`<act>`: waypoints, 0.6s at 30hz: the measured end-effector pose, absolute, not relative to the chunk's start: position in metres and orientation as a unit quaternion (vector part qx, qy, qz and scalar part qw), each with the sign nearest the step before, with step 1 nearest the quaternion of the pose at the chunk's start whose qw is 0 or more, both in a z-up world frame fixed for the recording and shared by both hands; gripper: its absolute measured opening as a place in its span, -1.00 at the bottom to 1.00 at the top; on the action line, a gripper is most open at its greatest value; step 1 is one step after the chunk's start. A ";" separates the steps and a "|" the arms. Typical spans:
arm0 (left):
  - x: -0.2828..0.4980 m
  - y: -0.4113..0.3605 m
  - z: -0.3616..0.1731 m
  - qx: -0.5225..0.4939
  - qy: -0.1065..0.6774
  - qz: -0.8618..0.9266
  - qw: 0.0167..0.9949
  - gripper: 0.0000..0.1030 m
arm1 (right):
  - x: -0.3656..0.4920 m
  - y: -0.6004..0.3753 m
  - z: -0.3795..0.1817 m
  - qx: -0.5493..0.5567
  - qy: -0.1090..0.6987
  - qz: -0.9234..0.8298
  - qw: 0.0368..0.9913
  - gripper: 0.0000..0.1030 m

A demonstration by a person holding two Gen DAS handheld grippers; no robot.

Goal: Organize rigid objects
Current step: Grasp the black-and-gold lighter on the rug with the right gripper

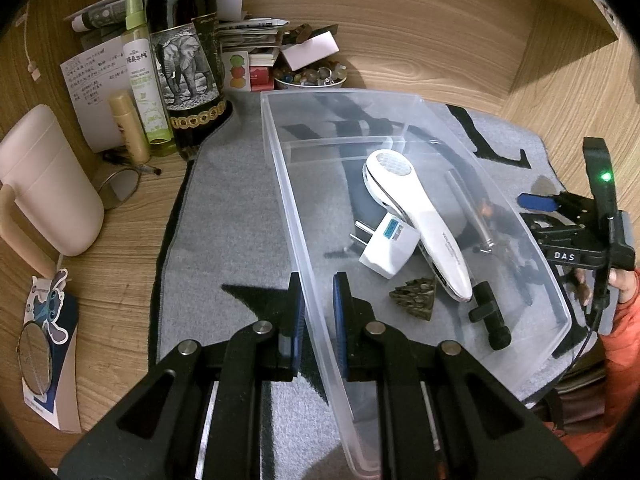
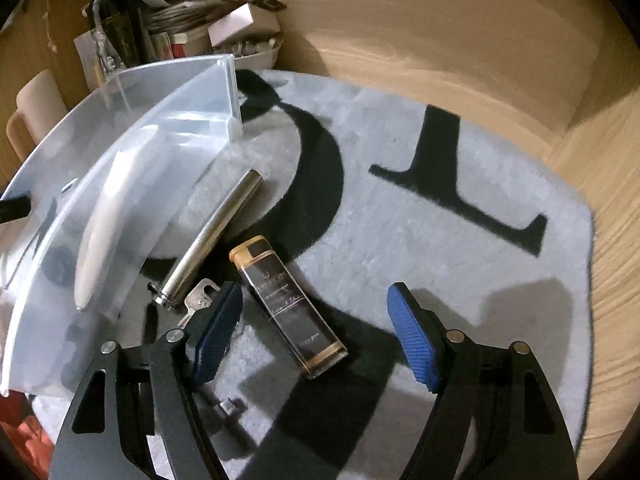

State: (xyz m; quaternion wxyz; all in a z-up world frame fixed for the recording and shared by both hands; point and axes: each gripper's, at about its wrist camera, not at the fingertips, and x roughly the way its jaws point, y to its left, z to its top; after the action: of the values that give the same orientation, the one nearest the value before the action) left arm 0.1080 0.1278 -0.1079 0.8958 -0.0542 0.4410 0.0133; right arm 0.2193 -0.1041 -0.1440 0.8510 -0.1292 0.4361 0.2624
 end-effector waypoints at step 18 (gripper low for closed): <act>0.108 0.128 -0.108 -0.053 0.442 0.014 0.895 -0.74 | 0.215 -0.105 -0.141 -0.109 0.427 0.277 0.854 -0.58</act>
State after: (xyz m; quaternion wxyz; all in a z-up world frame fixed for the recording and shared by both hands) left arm 0.1077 0.1285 -0.1082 0.8955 -0.0530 0.4418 0.0137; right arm 0.2152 -0.1051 -0.1406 0.8542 -0.1089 0.4266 0.2765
